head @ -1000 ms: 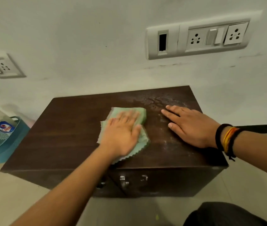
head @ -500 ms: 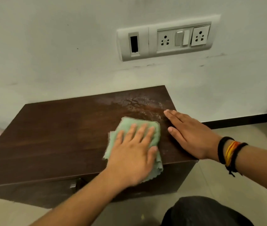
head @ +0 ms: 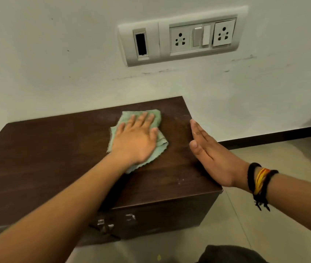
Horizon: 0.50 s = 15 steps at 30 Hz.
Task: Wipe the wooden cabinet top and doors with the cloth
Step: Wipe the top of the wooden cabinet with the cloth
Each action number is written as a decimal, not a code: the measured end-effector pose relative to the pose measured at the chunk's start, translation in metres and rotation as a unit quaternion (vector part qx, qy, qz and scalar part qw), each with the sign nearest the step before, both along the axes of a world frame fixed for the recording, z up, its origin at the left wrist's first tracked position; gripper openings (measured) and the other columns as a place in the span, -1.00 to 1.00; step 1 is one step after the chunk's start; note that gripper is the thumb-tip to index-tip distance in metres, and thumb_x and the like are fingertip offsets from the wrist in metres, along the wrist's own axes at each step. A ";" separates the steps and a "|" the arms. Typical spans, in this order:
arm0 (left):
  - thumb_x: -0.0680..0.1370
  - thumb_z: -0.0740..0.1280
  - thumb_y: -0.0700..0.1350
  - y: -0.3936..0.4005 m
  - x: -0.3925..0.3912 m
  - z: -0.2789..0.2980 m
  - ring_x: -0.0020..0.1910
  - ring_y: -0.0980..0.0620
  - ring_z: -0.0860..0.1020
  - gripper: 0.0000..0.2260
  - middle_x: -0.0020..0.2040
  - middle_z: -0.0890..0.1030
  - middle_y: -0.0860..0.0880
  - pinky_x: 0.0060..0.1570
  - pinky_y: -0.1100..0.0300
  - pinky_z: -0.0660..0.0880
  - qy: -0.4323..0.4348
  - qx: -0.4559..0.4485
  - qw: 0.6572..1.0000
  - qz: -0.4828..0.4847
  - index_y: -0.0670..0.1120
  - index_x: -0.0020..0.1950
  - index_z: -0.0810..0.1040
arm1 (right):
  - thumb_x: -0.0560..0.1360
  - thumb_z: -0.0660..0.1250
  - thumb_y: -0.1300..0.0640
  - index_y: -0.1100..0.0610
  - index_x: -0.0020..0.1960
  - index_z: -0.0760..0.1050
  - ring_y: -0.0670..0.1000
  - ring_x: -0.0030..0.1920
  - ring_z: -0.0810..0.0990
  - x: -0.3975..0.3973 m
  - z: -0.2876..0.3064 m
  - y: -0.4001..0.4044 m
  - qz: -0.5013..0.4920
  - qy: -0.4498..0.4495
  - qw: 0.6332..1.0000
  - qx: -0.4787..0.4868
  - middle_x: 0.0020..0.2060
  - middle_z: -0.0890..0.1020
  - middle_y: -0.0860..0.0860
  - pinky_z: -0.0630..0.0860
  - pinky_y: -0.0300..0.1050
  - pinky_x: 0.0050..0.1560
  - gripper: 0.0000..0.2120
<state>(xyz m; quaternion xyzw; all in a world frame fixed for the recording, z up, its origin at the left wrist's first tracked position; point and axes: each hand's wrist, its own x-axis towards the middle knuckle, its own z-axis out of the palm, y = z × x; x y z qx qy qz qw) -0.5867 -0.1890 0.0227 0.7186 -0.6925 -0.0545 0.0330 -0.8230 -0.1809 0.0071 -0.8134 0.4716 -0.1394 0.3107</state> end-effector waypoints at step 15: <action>0.65 -0.15 0.21 0.010 -0.020 -0.004 0.63 -0.05 -0.12 -0.45 0.65 -0.08 0.08 0.55 -0.15 -0.14 -0.003 -0.004 1.000 0.030 0.12 0.64 -0.08 | 0.50 0.04 -0.29 -0.06 0.61 -0.15 -0.32 0.52 -0.22 0.015 -0.009 -0.031 -0.053 -0.187 0.974 0.114 0.59 -0.21 -0.25 -0.18 -0.36 0.46 -0.21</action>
